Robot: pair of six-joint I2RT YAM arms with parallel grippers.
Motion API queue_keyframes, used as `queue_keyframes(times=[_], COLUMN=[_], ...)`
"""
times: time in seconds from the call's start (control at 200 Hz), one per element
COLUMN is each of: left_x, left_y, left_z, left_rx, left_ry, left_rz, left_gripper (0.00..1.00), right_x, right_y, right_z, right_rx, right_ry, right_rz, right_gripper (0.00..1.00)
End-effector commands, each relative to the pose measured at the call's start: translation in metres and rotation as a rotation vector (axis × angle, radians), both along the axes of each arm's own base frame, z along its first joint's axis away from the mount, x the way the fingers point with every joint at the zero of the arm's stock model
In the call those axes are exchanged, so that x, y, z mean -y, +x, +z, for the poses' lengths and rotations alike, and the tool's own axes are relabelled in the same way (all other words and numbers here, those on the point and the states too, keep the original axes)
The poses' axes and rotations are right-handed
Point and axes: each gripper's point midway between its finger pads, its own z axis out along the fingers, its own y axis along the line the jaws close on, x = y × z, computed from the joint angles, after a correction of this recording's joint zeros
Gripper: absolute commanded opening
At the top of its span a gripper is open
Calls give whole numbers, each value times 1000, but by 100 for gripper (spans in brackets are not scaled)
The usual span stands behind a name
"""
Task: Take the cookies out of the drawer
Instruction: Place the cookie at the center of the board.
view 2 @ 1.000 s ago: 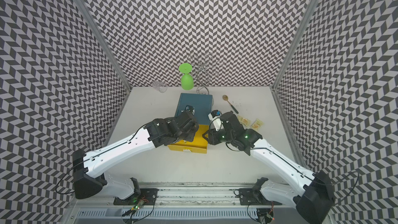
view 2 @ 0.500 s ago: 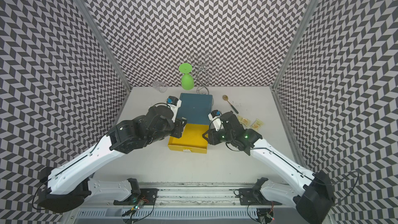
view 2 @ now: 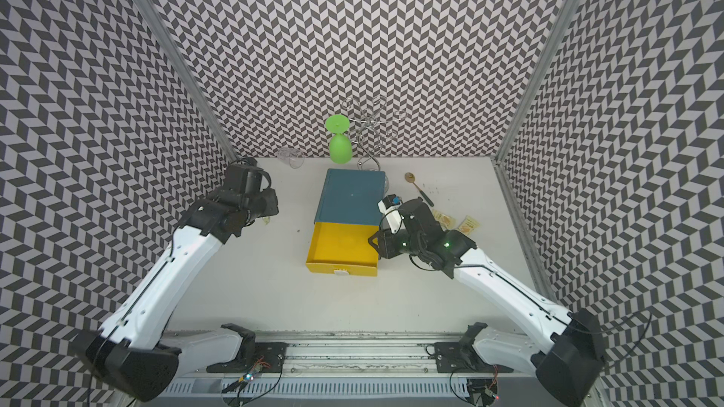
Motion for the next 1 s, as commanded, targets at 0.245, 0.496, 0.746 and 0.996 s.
queue_keyframes(times=[0.245, 0.496, 0.746, 0.996], left_x=[-52, -44, -32, -1], left_y=[54, 67, 70, 19], left_z=[-116, -176, -129, 35], left_rx=[-141, -243, -134, 260], left_ry=[91, 40, -31, -246], left_rz=[66, 31, 21, -79], left_gripper=[20, 38, 69, 79], right_x=[-8, -4, 9, 19], right_y=[11, 11, 7, 19], right_z=[19, 35, 59, 98], right_rx=[72, 109, 165, 254], right_ry=[30, 44, 60, 71], right_rz=[4, -11, -41, -81], right_gripper=[46, 49, 52, 58])
